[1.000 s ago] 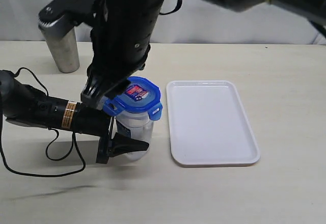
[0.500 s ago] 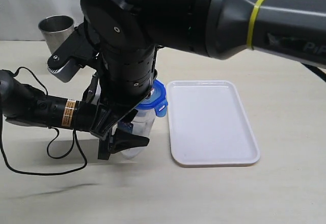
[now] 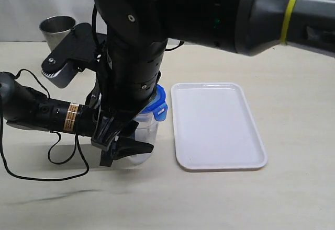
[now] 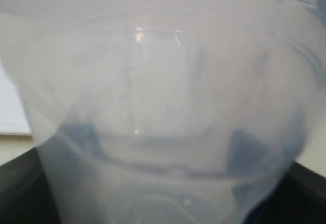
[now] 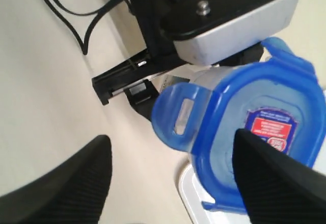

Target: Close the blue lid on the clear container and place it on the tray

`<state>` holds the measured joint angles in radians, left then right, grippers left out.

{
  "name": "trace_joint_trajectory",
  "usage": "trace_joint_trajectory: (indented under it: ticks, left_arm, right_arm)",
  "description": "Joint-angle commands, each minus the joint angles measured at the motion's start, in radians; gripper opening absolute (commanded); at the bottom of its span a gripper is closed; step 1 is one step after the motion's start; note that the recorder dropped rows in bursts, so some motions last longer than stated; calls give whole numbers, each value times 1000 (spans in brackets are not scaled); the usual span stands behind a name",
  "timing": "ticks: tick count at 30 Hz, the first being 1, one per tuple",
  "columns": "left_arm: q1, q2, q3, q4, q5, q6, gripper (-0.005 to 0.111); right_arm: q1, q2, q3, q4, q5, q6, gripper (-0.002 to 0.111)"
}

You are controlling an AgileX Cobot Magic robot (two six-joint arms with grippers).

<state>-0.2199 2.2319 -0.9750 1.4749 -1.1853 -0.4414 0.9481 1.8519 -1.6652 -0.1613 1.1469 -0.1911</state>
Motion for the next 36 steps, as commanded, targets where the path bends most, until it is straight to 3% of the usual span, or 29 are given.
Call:
trace_joint_trajectory:
  ticks: [1, 7, 10, 14, 29, 36]
  left_arm:
    - [-3, -7, -4, -7, -36, -5, 0]
    - [-3, -7, -4, -7, -36, -5, 0]
    - [-3, -7, -4, -5, -36, -9, 0]
    - [-3, -7, -4, -5, -36, -9, 0]
    - [-3, -7, -4, -6, -36, -9, 0]
    - [-3, -7, -4, -18, -36, -9, 0]
  right_arm:
    - [-5, -56, 2, 34, -72, 1, 64]
    - [-5, -72, 2, 116, -110, -35, 63]
    - [-5, -34, 2, -79, -98, 93, 52]
    - [-5, 20, 2, -84, -77, 99, 40]
    - [-3, 166, 2, -157, 9, 152, 40]
    - [61, 198, 2, -341, 18, 197, 40]
